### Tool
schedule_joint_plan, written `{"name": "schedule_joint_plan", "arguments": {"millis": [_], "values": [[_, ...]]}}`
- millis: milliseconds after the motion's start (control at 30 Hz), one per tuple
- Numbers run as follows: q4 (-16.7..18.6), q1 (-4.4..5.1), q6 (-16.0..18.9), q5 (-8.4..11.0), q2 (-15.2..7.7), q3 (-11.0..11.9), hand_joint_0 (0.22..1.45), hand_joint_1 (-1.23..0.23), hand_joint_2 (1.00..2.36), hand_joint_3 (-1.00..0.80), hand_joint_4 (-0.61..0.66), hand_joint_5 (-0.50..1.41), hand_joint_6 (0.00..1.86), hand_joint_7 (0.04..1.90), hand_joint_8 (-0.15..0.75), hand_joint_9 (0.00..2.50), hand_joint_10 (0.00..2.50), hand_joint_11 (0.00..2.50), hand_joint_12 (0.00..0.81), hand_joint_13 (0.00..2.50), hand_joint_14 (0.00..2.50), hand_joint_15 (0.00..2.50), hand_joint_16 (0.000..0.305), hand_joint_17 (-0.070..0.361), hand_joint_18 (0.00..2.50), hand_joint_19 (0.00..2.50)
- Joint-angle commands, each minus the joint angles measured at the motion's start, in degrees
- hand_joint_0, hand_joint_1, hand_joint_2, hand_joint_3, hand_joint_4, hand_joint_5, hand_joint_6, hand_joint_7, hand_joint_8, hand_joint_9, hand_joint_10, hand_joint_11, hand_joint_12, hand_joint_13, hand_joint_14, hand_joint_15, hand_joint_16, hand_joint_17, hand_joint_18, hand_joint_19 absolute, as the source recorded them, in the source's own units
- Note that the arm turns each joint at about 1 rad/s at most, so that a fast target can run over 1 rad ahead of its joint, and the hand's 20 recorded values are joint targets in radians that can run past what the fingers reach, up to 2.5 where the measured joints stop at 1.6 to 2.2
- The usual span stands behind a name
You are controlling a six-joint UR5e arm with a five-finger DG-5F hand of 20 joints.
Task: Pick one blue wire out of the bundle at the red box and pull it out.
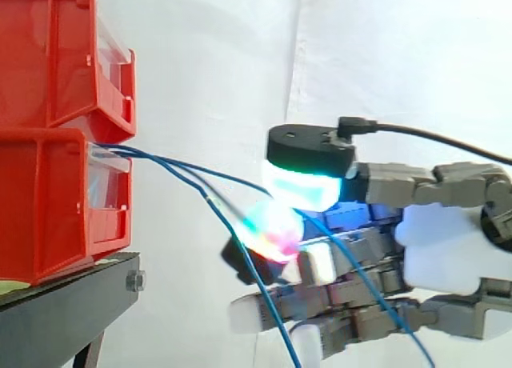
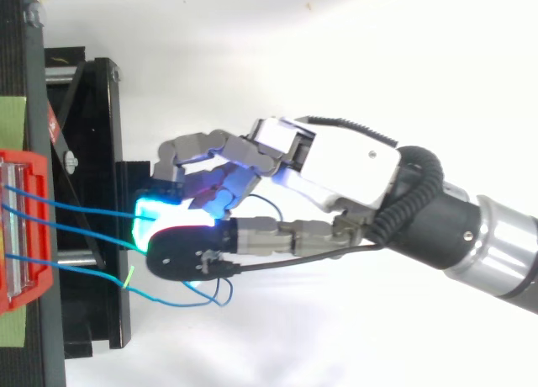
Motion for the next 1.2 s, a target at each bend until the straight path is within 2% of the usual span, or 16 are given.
{"name": "schedule_joint_plan", "arguments": {"millis": [0, 67, 300, 333, 367, 467, 633, 767, 1167], "values": [[0.33, 0.19, -2.06, 2.01, 2.82, -3.49, 0.62, -0.66, 1.01, -0.14, 0.18, -0.06, 0.69, 1.17, 0.265, 1.20, 0.02, 0.73, 0.374, 0.66, 0.02, 0.40, 0.048, 0.108, 0.73, 0.56], [0.25, 0.19, -2.67, 2.36, 3.79, -4.19, 0.62, -0.65, 1.01, -0.14, 0.19, -0.06, 0.69, 1.17, 0.264, 1.20, 0.02, 0.74, 0.375, 0.66, 0.01, 0.41, 0.048, 0.108, 0.73, 0.56], [-0.19, 0.19, -3.55, 2.45, 4.84, -4.19, 0.62, -0.64, 1.01, -0.14, 0.19, -0.08, 0.73, 1.10, 0.266, 1.17, 0.02, 0.74, 0.381, 0.65, 0.01, 0.41, 0.049, 0.110, 0.71, 0.56], [-0.19, 0.19, -4.08, 2.45, 5.19, -4.19, 0.62, -0.65, 1.01, -0.14, 0.19, -0.09, 0.74, 1.08, 0.265, 1.15, 0.02, 0.74, 0.382, 0.65, 0.02, 0.40, 0.049, 0.110, 0.71, 0.55], [-0.19, 0.19, -6.10, 2.89, 5.63, -4.19, 0.62, -0.65, 1.01, -0.14, 0.20, -0.09, 0.75, 1.07, 0.266, 1.15, 0.02, 0.75, 0.383, 0.64, 0.01, 0.41, 0.049, 0.110, 0.71, 0.55], [-0.02, 0.28, -8.73, 4.03, 5.63, -4.19, 0.62, -0.65, 1.01, -0.13, 0.20, -0.10, 0.77, 1.05, 0.270, 1.13, 0.02, 0.75, 0.386, 0.64, 0.01, 0.41, 0.049, 0.110, 0.70, 0.55], [0.07, 0.28, -9.70, 4.30, 5.55, -4.19, 0.61, -0.66, 1.01, -0.13, 0.20, -0.11, 0.79, 1.03, 0.280, 1.12, 0.02, 0.77, 0.389, 0.63, 0.02, 0.41, 0.049, 0.111, 0.70, 0.54], [0.07, 0.54, -11.99, 4.38, 5.63, -4.19, 0.61, -0.69, 1.01, -0.13, 0.23, -0.12, 0.80, 1.01, 0.279, 1.11, 0.02, 0.77, 0.391, 0.62, 0.01, 0.41, 0.049, 0.111, 0.69, 0.55], [-0.11, 0.54, -12.16, 4.38, 5.55, -4.19, 0.61, -0.79, 1.01, -0.23, 0.24, -0.13, 0.81, 1.03, 0.276, 1.08, 0.02, 0.78, 0.379, 0.60, 0.02, 0.42, 0.047, 0.106, 0.65, 0.56]]}}
